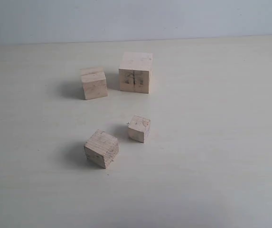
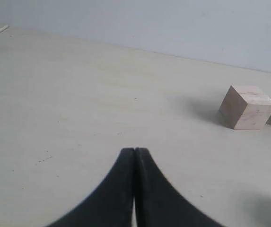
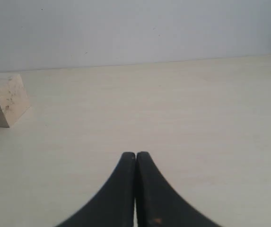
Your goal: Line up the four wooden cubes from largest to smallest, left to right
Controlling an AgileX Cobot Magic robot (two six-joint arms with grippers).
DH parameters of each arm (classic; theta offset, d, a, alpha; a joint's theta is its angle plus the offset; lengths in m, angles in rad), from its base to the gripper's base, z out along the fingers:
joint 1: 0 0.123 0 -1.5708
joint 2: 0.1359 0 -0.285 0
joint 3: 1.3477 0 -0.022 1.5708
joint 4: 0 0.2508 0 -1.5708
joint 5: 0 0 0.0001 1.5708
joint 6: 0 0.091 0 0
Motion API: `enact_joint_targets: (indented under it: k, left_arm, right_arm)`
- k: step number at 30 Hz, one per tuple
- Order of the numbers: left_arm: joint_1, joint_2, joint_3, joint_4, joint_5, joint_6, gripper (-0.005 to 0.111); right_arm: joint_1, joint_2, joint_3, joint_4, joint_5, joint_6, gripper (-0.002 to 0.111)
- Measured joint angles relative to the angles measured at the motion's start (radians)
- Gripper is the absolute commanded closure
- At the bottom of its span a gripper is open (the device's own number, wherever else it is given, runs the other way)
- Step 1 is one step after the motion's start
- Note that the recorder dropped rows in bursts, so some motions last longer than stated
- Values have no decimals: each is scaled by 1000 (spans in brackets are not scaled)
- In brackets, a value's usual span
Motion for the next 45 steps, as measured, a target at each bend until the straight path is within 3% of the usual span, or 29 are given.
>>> enact_joint_targets:
  k: [13, 21, 29, 36, 40, 45]
  left_arm:
    - [0, 0, 0, 0, 0, 0, 107]
    - [0, 0, 0, 0, 0, 0, 107]
    - [0, 0, 0, 0, 0, 0, 107]
    - [0, 0, 0, 0, 0, 0, 107]
    - [0, 0, 0, 0, 0, 0, 107]
    - [0, 0, 0, 0, 0, 0, 107]
  right_arm:
    - [0, 0, 0, -2, -32, 0, 108]
    - [0, -2, 0, 71, -519, 0, 108]
    - [0, -2, -6, 78, -870, 52, 108]
    - [0, 127, -295, 14, -586, 53, 108]
    - [0, 387, -552, -10, -348, 49, 108]
    - [8, 736, -844, 56, 73, 15, 108]
